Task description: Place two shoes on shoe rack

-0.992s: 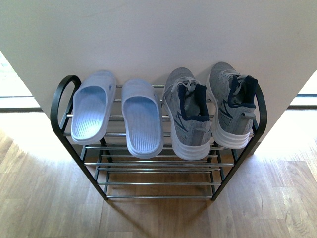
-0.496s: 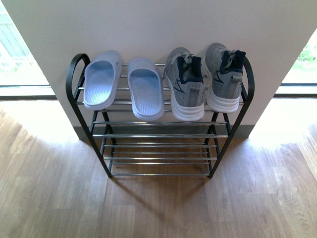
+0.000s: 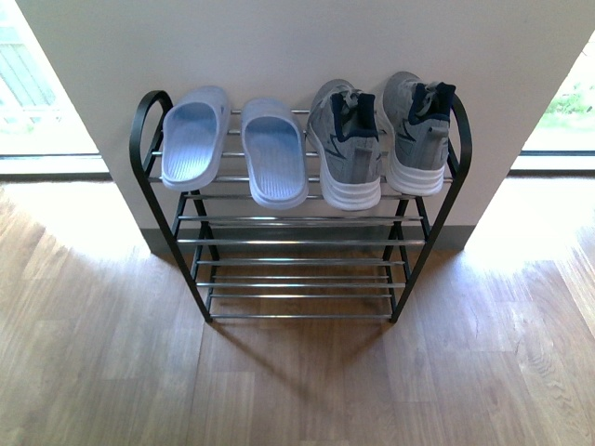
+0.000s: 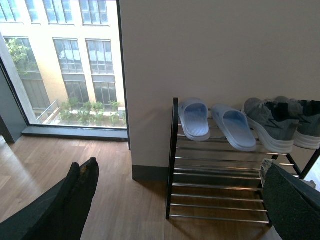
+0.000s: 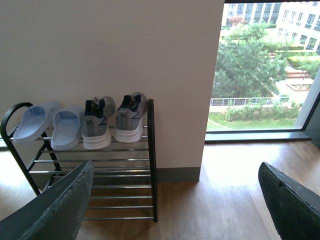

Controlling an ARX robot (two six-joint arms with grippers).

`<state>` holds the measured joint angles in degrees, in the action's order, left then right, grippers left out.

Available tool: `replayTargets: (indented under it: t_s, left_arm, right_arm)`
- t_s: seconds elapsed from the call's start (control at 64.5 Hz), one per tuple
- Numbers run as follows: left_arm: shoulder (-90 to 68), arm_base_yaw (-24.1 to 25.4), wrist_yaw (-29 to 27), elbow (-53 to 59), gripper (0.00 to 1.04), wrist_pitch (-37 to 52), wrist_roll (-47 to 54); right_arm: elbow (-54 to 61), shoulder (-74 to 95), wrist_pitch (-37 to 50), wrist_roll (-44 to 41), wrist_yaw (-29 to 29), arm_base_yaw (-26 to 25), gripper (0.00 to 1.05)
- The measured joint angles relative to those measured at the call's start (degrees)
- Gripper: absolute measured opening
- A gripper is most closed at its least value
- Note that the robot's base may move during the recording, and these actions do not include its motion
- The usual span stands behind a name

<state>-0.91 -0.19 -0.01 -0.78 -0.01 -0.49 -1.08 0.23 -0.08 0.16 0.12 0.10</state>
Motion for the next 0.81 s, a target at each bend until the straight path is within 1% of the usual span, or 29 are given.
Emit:
replayTargets:
  t_s: [0.806]
  left_arm:
    - [0.0,0.0,0.0,0.0,0.95,0.0,0.0]
  right_arm:
    - [0.0,-0.04,0.0,0.0,-0.02,-0.02,0.96]
